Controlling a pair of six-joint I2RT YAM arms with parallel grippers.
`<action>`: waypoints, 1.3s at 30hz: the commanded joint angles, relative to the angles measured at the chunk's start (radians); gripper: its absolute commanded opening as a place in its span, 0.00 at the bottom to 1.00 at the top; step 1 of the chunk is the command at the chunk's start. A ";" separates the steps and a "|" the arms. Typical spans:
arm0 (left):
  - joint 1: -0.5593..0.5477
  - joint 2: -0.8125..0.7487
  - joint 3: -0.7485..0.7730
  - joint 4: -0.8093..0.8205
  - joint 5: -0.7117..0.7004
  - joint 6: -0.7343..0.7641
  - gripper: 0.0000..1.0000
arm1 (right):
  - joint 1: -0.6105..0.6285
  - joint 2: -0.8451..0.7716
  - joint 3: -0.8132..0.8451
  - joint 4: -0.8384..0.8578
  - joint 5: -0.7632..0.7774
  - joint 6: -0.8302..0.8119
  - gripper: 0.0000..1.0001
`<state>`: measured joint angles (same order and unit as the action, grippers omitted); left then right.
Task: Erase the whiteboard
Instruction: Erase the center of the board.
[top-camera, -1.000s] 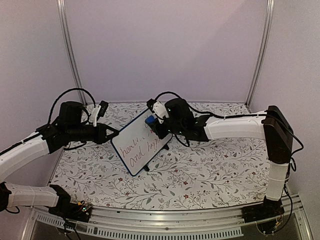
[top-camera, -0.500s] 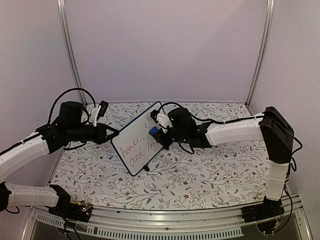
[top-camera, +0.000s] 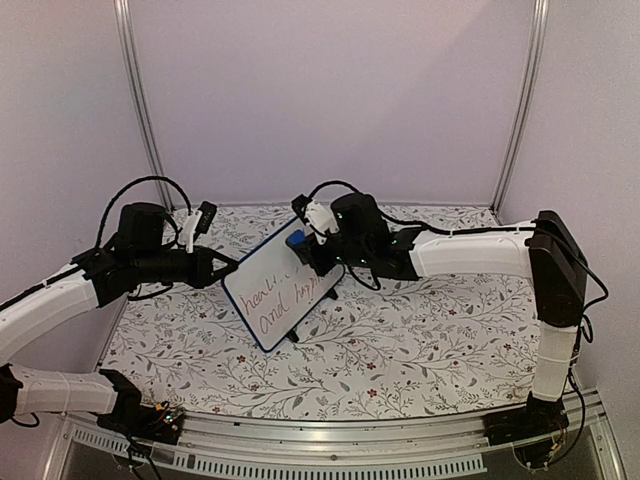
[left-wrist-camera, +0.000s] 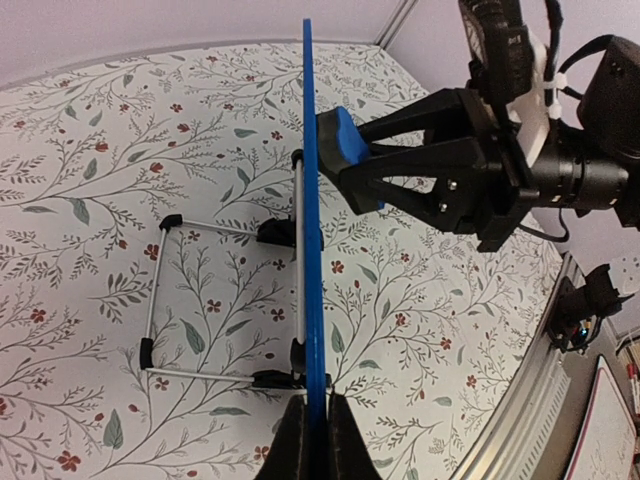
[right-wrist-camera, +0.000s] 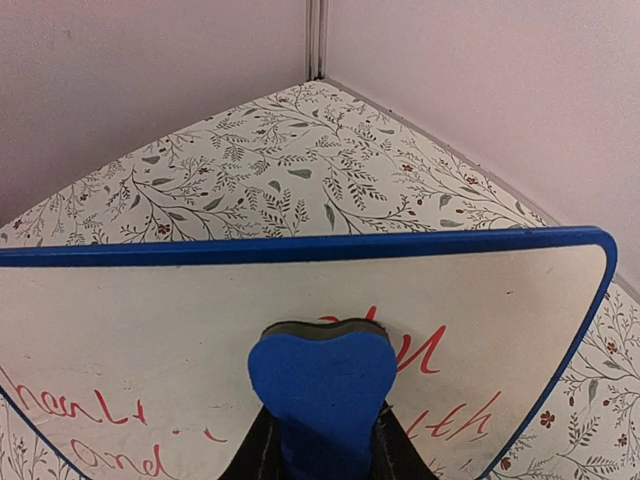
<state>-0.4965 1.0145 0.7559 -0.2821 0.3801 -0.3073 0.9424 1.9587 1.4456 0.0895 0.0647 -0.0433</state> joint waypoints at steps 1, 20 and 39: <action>-0.013 -0.012 -0.005 0.011 0.077 0.022 0.00 | 0.007 0.024 0.003 0.013 -0.014 -0.002 0.15; -0.013 -0.011 -0.006 0.011 0.081 0.020 0.00 | 0.029 -0.009 -0.121 0.053 0.004 0.036 0.15; -0.013 -0.018 -0.006 0.011 0.083 0.020 0.00 | -0.014 0.067 0.099 -0.025 0.029 -0.018 0.16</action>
<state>-0.4961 1.0145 0.7559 -0.2829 0.3737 -0.3084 0.9398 1.9835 1.5269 0.0628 0.0769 -0.0505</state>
